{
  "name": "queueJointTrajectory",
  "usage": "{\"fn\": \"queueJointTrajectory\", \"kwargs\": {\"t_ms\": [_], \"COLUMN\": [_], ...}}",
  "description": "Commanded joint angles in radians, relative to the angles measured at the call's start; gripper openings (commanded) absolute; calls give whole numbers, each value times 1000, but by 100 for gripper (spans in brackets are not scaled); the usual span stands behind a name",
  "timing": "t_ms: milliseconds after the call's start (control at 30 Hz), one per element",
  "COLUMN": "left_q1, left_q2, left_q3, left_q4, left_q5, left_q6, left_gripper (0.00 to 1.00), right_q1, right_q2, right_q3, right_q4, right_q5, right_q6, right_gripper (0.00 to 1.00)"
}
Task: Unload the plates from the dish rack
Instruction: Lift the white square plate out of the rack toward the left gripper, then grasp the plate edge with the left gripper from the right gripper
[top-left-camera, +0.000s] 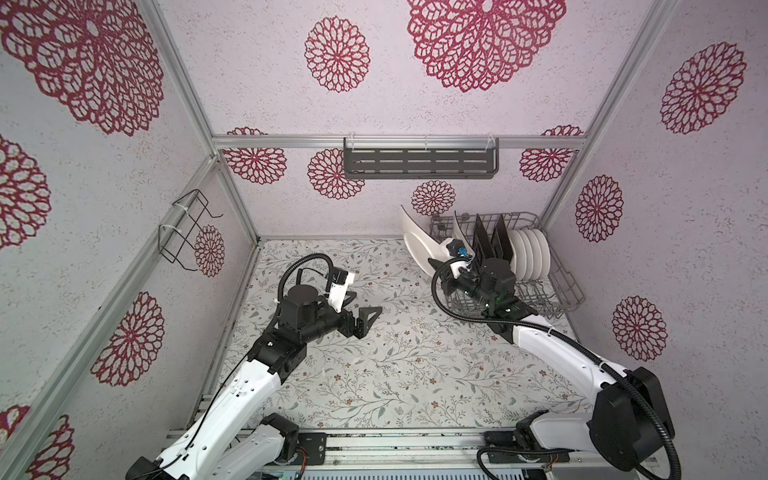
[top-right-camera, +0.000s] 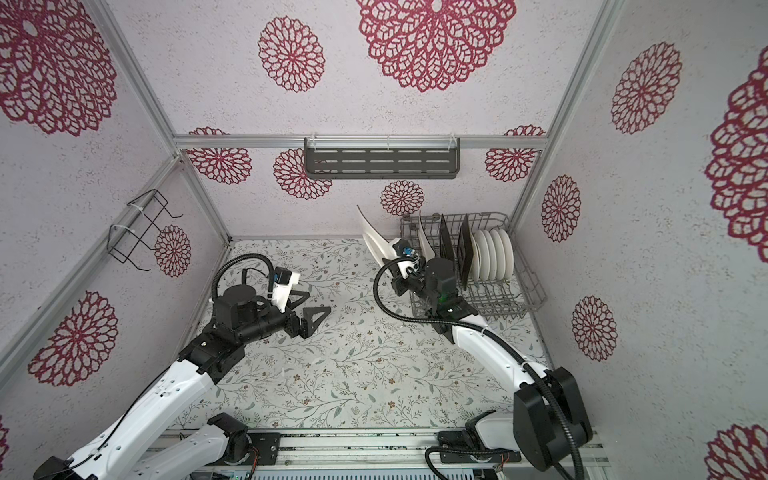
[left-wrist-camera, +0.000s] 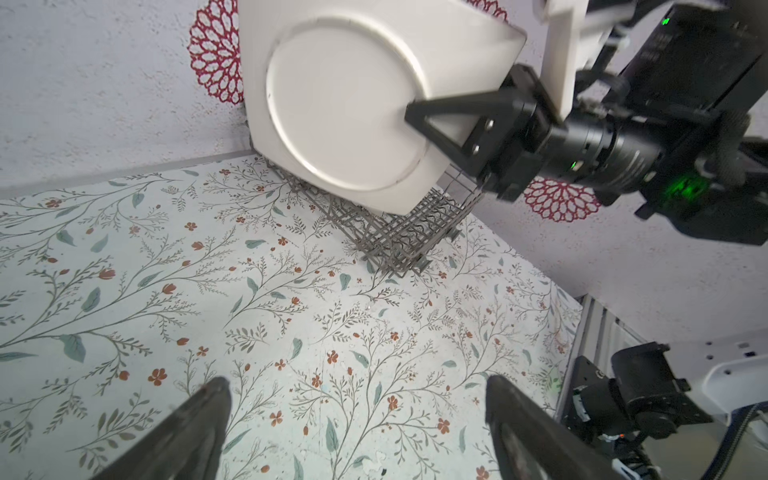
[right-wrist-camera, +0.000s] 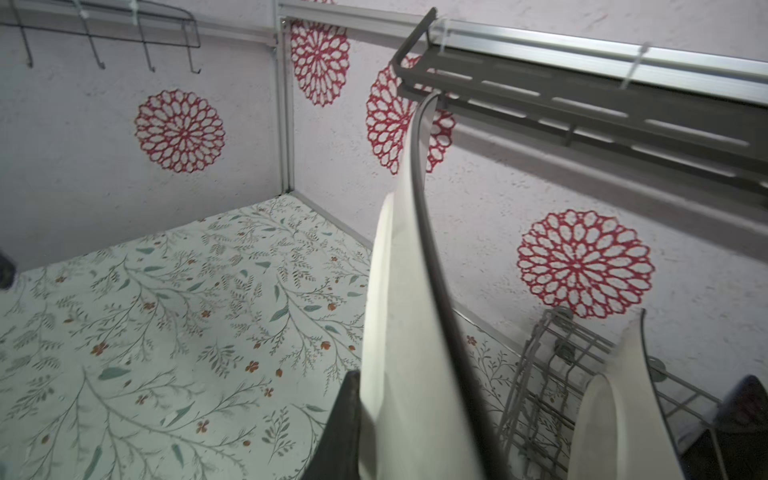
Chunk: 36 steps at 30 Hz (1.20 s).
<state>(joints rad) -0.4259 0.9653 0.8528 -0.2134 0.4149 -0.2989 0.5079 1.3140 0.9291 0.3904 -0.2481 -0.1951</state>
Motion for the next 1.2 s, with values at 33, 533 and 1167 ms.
{"fn": "queueJointTrajectory", "kwargs": {"t_ms": [33,533,1167], "left_q1": [62,138,146], "left_q2": [38,130,316], "left_q3": [88,175,179], "left_q4": [-43,46,66], "left_q5": [84,142,68], "left_q6": [-166,-474,-668], "left_gripper": [100,97,91], "right_q1": [57,279,491], "right_q2": [-55,15,183], "right_q3": [71,35,100], "right_q4": [194,317,502], "right_q5": [65,473,772], "right_q6": [-169,-569,-888], "right_gripper": [0,0,0]}}
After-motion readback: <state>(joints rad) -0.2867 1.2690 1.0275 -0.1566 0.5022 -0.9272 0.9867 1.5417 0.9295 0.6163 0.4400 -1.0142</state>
